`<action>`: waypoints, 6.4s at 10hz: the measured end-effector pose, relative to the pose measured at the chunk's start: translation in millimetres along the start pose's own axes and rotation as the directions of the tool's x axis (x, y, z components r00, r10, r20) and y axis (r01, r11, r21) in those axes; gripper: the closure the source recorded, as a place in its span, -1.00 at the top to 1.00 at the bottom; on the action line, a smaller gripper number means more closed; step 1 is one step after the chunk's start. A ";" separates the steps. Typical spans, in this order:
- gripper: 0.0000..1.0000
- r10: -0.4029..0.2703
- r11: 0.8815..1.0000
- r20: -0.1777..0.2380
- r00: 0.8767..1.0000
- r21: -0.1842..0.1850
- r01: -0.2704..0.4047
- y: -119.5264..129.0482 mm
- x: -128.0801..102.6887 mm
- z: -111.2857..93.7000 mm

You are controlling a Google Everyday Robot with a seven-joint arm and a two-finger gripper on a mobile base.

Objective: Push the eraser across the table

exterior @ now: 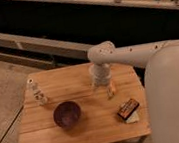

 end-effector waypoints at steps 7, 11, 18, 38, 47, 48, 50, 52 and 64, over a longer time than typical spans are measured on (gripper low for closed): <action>0.30 0.040 0.998 -0.010 0.999 0.040 -0.039 -17.7 -6.8 31.1; 0.29 0.093 0.995 -0.025 0.995 0.034 -0.092 -25.8 -13.3 49.1; -0.98 0.206 0.978 -0.001 0.978 0.010 -0.206 -59.7 -15.3 57.3; -1.00 0.383 0.900 -0.067 0.921 0.250 -0.356 -144.7 15.5 52.3; -1.00 0.280 0.938 -0.055 0.958 0.229 -0.261 -97.8 -3.2 47.0; -1.00 0.284 0.934 -0.068 0.956 0.243 -0.260 -100.0 -0.2 49.5; -1.00 0.312 0.920 -0.102 0.945 0.280 -0.273 -114.1 9.1 55.4; -1.00 0.349 0.903 -0.125 0.929 0.312 -0.297 -132.3 16.7 59.2; -1.00 0.691 0.686 -0.246 0.680 0.520 -0.509 -285.1 130.3 77.9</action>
